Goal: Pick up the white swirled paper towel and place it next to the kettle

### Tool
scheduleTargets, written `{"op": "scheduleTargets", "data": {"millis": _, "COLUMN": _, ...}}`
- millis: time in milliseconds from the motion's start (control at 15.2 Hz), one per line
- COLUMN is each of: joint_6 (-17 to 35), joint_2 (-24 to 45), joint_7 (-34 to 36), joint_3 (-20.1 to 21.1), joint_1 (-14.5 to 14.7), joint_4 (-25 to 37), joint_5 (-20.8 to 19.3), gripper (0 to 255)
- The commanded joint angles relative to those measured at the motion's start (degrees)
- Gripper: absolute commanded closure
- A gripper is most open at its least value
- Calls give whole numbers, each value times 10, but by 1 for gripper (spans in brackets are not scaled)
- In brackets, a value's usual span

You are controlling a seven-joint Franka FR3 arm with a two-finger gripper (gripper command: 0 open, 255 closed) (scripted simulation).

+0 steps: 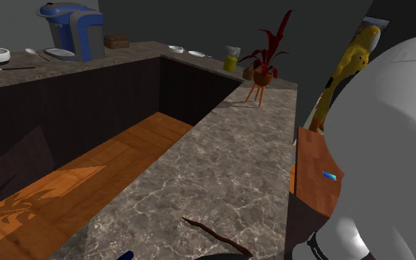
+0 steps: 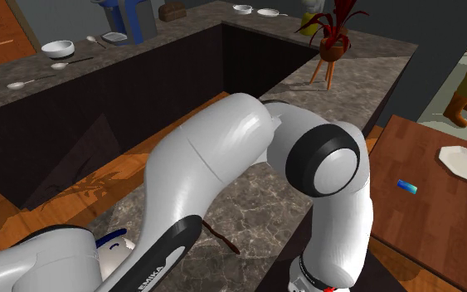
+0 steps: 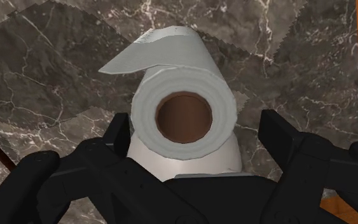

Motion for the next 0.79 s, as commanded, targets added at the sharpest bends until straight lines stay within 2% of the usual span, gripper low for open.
{"op": "scheduleTargets", "data": {"millis": 0, "joint_6": -16, "joint_2": -6, "joint_7": -5, "joint_3": 4, "joint_1": -1, "joint_4": 13, "joint_5": 7, "gripper": 0}}
{"op": "scheduleTargets", "data": {"millis": 198, "joint_6": -63, "joint_2": -19, "joint_7": -15, "joint_3": 13, "joint_1": -1, "joint_4": 53, "joint_5": 23, "gripper": 0}}
{"op": "scheduleTargets", "data": {"millis": 726, "joint_6": -63, "joint_2": -19, "joint_7": -15, "joint_3": 13, "joint_1": -1, "joint_4": 53, "joint_5": 23, "gripper": 0}}
